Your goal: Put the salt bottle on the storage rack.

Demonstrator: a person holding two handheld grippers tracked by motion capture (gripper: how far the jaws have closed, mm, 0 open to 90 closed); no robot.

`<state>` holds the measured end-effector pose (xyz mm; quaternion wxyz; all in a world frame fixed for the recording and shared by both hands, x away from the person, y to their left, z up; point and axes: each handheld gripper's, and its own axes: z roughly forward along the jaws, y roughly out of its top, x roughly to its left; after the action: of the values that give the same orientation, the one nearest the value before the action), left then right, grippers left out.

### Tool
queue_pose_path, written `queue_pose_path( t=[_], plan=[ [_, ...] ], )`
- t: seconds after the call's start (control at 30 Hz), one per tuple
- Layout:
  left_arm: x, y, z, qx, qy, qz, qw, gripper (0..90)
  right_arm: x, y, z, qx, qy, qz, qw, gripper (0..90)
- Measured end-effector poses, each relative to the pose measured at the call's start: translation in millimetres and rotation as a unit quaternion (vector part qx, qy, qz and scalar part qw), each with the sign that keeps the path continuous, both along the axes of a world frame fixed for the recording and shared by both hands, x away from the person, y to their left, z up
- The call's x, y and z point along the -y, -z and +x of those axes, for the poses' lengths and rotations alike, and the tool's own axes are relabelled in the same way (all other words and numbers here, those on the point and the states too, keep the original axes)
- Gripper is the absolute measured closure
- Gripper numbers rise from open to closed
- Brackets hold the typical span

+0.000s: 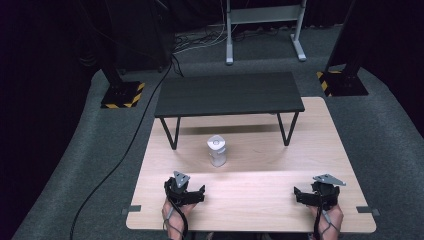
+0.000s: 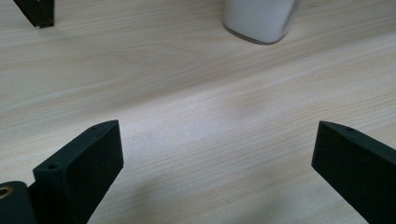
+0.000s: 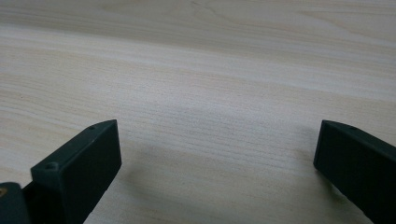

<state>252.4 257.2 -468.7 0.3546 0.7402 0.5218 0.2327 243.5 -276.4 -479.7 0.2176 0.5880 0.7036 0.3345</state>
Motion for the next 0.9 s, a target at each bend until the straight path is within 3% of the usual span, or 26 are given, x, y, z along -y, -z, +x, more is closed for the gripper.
queue_pose_path(
  t=[0.3, 0.73, 0.9],
  plan=[
    [3.1, -0.8, 6.0, 0.0, 0.014, -0.01, 0.9998, 1.2, -0.3, 0.0, 0.0, 0.0, 0.001, -0.001, 1.0, 0.0],
    [6.3, 7.9, 28.8, -0.001, 0.031, -0.057, 0.9979, 0.2, -3.3, -0.8, 0.2, -0.002, 0.004, -0.007, 1.0, 0.0],
    [10.5, 8.1, 35.6, 0.003, 0.035, -0.057, 0.9978, 0.2, -4.1, -1.0, 0.4, -0.003, 0.004, -0.009, 1.0, 0.0]
  ],
)
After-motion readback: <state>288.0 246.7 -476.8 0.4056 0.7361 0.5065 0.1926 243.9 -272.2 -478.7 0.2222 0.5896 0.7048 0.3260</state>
